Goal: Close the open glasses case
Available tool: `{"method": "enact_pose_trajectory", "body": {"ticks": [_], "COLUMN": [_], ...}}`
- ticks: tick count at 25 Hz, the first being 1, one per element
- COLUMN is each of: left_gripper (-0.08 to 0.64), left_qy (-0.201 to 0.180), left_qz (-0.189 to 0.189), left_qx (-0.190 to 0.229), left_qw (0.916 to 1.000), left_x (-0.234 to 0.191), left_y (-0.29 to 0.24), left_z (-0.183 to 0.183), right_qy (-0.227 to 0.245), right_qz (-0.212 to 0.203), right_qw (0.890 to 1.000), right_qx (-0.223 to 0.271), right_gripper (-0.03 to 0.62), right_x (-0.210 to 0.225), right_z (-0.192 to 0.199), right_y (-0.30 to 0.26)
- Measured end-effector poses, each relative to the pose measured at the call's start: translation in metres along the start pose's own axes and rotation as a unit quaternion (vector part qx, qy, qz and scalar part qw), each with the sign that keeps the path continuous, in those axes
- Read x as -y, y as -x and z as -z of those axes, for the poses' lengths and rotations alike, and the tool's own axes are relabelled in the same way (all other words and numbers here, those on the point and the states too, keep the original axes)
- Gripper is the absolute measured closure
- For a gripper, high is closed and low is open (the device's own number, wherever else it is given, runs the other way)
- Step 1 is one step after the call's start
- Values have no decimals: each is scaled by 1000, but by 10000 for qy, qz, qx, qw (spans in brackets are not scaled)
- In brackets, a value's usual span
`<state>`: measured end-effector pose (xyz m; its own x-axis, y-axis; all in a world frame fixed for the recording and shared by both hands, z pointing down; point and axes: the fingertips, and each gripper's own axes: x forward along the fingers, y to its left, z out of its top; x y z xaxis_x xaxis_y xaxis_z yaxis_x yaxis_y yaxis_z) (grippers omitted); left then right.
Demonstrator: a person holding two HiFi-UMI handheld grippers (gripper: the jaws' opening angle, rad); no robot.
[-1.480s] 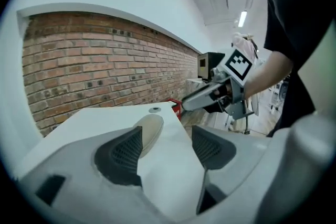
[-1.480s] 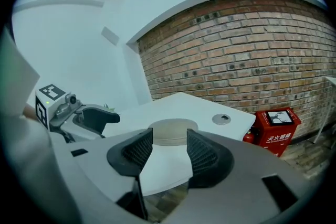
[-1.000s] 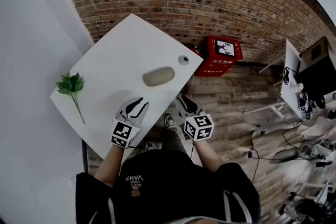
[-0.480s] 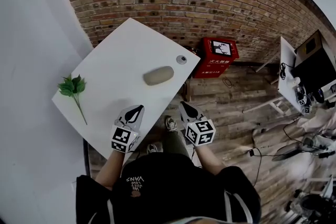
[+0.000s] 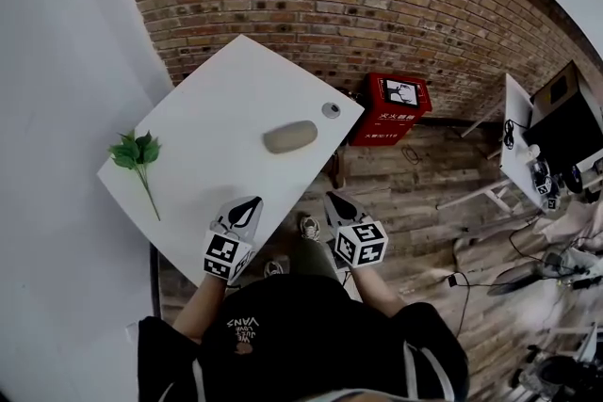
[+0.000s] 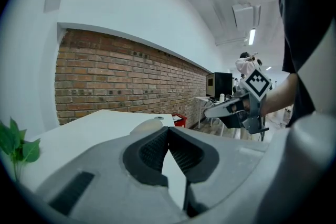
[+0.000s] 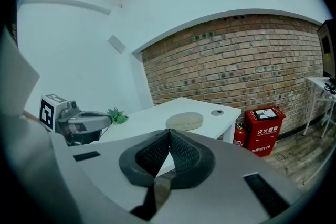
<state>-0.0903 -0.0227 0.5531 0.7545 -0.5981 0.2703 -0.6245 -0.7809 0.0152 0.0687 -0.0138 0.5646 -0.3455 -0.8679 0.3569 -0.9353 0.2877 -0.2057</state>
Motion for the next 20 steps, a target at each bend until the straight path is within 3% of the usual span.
{"method": "enact_pose_trajectory", "body": {"ticks": [20], "left_gripper": [549], "left_qy": [-39], "left_qz": [23], "left_qx": [272], "left_qw": [9996], "left_x": [-1], "left_y": [-4], "left_z": [-5], "right_qy": [35], "right_qz": [-80], "right_qw": [9999], "right_qx": [80], "right_gripper": [594], "right_x": [-3], "right_z": [-8], "right_y": [-8]}}
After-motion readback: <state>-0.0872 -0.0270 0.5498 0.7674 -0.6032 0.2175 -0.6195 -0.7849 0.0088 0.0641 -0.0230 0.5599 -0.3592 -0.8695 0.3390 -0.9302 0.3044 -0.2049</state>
